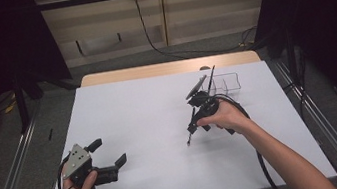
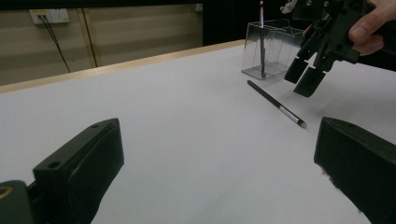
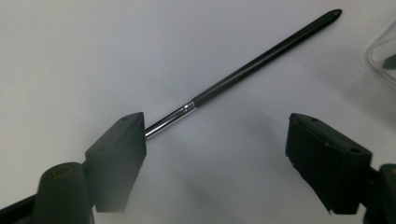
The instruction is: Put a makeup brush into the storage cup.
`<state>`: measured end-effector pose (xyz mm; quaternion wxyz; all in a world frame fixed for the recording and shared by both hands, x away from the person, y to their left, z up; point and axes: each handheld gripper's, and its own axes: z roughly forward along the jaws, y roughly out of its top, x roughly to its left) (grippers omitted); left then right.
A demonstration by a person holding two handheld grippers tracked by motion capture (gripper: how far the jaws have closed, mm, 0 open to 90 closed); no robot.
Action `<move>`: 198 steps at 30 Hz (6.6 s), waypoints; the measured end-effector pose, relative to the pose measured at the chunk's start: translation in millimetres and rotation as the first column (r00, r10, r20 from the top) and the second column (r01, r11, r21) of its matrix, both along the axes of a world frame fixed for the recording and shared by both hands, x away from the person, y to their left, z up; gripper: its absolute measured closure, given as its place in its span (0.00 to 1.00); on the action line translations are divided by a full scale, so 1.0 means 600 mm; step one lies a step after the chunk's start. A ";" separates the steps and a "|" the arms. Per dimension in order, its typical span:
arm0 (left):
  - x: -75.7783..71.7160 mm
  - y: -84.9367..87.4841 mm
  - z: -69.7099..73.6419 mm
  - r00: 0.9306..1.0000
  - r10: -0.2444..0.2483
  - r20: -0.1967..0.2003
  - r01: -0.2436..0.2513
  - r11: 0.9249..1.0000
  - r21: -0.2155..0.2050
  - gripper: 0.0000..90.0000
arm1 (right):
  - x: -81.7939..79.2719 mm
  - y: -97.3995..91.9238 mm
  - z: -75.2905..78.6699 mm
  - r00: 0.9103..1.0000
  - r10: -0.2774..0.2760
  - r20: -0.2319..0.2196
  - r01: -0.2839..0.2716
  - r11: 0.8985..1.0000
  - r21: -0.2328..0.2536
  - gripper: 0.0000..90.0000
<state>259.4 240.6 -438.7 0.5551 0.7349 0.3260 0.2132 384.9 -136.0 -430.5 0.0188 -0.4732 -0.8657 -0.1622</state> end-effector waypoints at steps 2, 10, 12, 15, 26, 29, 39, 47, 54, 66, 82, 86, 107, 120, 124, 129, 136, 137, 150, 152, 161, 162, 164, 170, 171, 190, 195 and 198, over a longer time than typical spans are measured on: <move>0.000 0.001 0.000 1.000 0.002 0.000 -0.002 1.000 -0.001 0.02 | 0.002 0.006 -0.006 1.000 -0.005 -0.015 0.005 1.000 -0.021 0.23; -0.001 0.003 0.000 1.000 0.001 0.000 0.000 1.000 -0.004 0.02 | 0.007 0.024 -0.018 1.000 -0.007 -0.015 0.006 0.999 -0.040 0.36; -0.001 0.003 0.000 1.000 0.001 -0.004 -0.001 1.000 -0.004 0.02 | 0.009 0.026 -0.018 1.000 -0.010 -0.012 0.009 0.999 -0.040 0.39; -0.001 0.003 0.001 1.000 0.000 -0.002 0.000 1.000 -0.003 0.02 | 0.010 0.029 -0.020 1.000 -0.020 -0.015 0.020 0.999 -0.051 0.40; -0.001 0.002 0.001 1.000 -0.002 -0.002 0.002 1.000 0.000 0.02 | 0.014 0.033 -0.025 0.998 -0.051 -0.031 0.050 0.998 -0.042 0.48; -0.001 0.003 0.001 1.000 -0.002 -0.003 0.002 1.000 -0.001 0.02 | 0.015 0.037 -0.028 0.998 -0.050 -0.036 0.048 0.998 -0.045 0.48; -0.001 0.002 0.001 1.000 -0.005 -0.004 0.005 1.000 0.002 0.02 | 0.015 0.044 -0.035 0.996 -0.074 -0.041 0.071 0.995 -0.077 0.53; -0.001 0.001 0.000 1.000 -0.004 -0.003 0.004 1.000 0.000 0.02 | 0.012 0.049 -0.035 0.997 -0.081 -0.003 0.080 0.986 -0.149 0.73; -0.001 0.000 0.000 1.000 -0.006 -0.005 0.006 1.000 -0.002 0.02 | 0.014 0.052 -0.034 1.000 0.009 0.007 -0.007 0.982 -0.191 0.80; 0.000 0.002 -0.001 1.000 -0.003 -0.008 0.003 1.000 0.002 0.02 | 0.024 0.050 -0.032 0.999 0.020 -0.042 -0.027 0.984 -0.174 0.94; 0.000 0.003 -0.001 1.000 -0.002 -0.008 0.002 1.000 0.003 0.02 | 0.012 0.032 -0.014 0.999 0.042 -0.009 -0.043 0.993 -0.114 0.94; 0.000 0.002 -0.001 1.000 -0.003 -0.009 0.003 1.000 0.003 0.02 | 0.008 0.022 -0.002 0.999 0.051 0.017 -0.050 0.997 -0.063 0.94; 0.001 0.003 -0.001 1.000 0.002 -0.009 -0.002 1.000 0.004 0.02 | -0.034 -0.033 0.044 0.963 0.017 0.268 -0.087 0.964 0.252 0.94; 0.000 0.003 0.000 1.000 0.003 -0.007 -0.003 1.000 -0.003 0.02 | -0.058 -0.061 0.068 0.891 -0.068 0.449 -0.154 0.884 0.441 0.94; -0.001 0.004 0.000 1.000 0.002 -0.006 -0.002 1.000 -0.003 0.02 | -0.059 -0.072 0.071 0.887 -0.070 0.456 -0.178 0.860 0.477 0.94; 0.000 0.005 -0.001 1.000 0.004 -0.005 -0.004 1.000 0.000 0.02 | -0.063 -0.089 0.078 0.871 -0.093 0.482 -0.192 0.839 0.508 0.94; -0.002 0.003 0.000 1.000 0.000 -0.004 0.000 1.000 -0.004 0.03 | -0.072 -0.099 0.097 0.849 -0.057 0.525 -0.261 0.820 0.510 0.94; -0.002 0.004 0.001 1.000 -0.001 -0.002 0.001 1.000 -0.003 0.03 | -0.073 -0.100 0.100 0.846 -0.051 0.531 -0.270 0.818 0.508 0.94; -0.004 0.006 0.001 1.000 -0.006 0.001 0.006 1.000 -0.007 0.03 | -0.100 -0.119 0.148 0.806 0.002 0.591 -0.355 0.801 0.482 0.94; -0.004 0.005 0.002 1.000 -0.007 0.002 0.007 1.000 -0.008 0.03 | -0.102 -0.118 0.150 0.809 0.014 0.588 -0.362 0.799 0.479 0.94; -0.003 0.005 0.002 1.000 -0.009 0.002 0.009 1.000 -0.001 0.02 | -0.113 -0.105 0.151 0.812 0.118 0.572 -0.422 0.796 0.435 0.94; -0.003 0.005 0.002 1.000 -0.010 0.003 0.010 1.000 -0.001 0.02 | -0.115 -0.103 0.151 0.813 0.130 0.568 -0.426 0.797 0.428 0.94; -0.002 0.006 0.001 1.000 -0.010 0.002 0.010 1.000 0.000 0.02 | -0.117 -0.098 0.148 0.813 0.151 0.563 -0.437 0.797 0.416 0.94; -0.002 0.005 0.001 1.000 -0.016 0.001 0.016 1.000 0.006 0.02 | -0.123 -0.081 0.140 0.825 0.221 0.520 -0.453 0.809 0.375 0.94; -0.002 0.004 0.002 1.000 -0.017 0.000 0.017 1.000 0.009 0.02 | -0.124 -0.078 0.139 0.827 0.232 0.513 -0.455 0.812 0.366 0.94; 0.003 -0.003 0.004 0.995 -0.094 -0.041 0.096 0.994 0.045 0.01 | -0.131 -0.028 0.116 0.792 0.492 0.360 -0.578 0.795 0.185 0.94; 0.006 -0.013 0.003 0.991 -0.117 -0.062 0.121 0.990 0.069 0.02 | -0.128 -0.020 0.115 0.786 0.535 0.310 -0.594 0.792 0.138 0.94; 0.006 -0.016 0.008 0.990 -0.129 -0.055 0.133 0.988 0.081 0.02 | -0.126 -0.015 0.113 0.784 0.557 0.273 -0.601 0.791 0.112 0.94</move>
